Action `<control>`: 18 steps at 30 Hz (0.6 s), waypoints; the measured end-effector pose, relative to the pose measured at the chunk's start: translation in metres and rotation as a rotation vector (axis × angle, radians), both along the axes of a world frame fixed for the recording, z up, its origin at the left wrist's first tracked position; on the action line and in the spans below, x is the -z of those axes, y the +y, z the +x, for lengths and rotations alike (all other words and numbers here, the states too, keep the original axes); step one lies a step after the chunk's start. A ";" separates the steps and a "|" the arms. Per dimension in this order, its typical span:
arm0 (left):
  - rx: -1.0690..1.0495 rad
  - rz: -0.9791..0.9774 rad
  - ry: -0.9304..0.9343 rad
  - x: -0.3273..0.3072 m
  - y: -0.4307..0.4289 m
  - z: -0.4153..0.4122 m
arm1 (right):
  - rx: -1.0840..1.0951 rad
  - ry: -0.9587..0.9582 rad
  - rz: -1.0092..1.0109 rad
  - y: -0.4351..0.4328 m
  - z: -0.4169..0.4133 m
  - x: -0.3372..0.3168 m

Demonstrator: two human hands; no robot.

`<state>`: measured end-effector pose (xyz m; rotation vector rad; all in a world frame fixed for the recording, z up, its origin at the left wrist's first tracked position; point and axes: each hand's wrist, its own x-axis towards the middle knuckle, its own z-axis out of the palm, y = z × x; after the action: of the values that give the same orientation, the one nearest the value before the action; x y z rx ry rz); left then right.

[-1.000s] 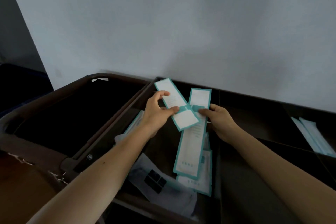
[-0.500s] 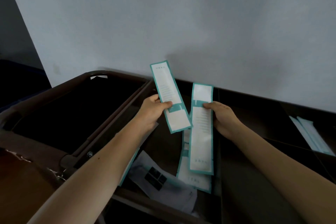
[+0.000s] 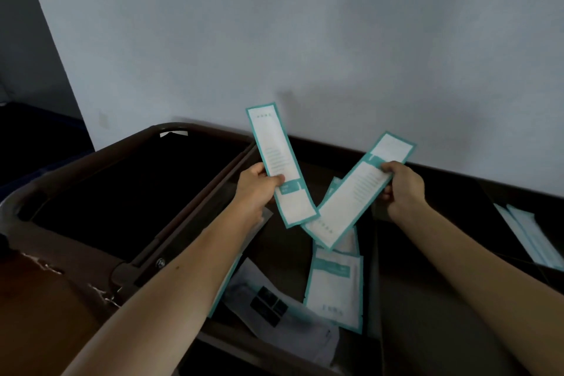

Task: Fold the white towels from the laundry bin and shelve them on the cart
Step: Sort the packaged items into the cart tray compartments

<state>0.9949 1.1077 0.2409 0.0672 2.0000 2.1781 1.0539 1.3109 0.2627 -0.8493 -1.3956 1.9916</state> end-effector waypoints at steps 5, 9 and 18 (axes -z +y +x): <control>-0.056 0.056 -0.061 0.000 -0.001 0.000 | 0.121 0.147 -0.133 -0.011 -0.001 0.003; 0.041 0.213 -0.217 -0.004 0.004 0.007 | 0.027 0.265 -0.317 -0.035 -0.001 0.010; 0.128 0.476 -0.330 -0.007 0.005 0.005 | -0.327 0.143 -0.304 -0.085 0.010 0.031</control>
<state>1.0002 1.1129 0.2475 -0.0923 1.2480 2.3478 1.0644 1.2255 0.2314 -0.6156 -1.2299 2.5070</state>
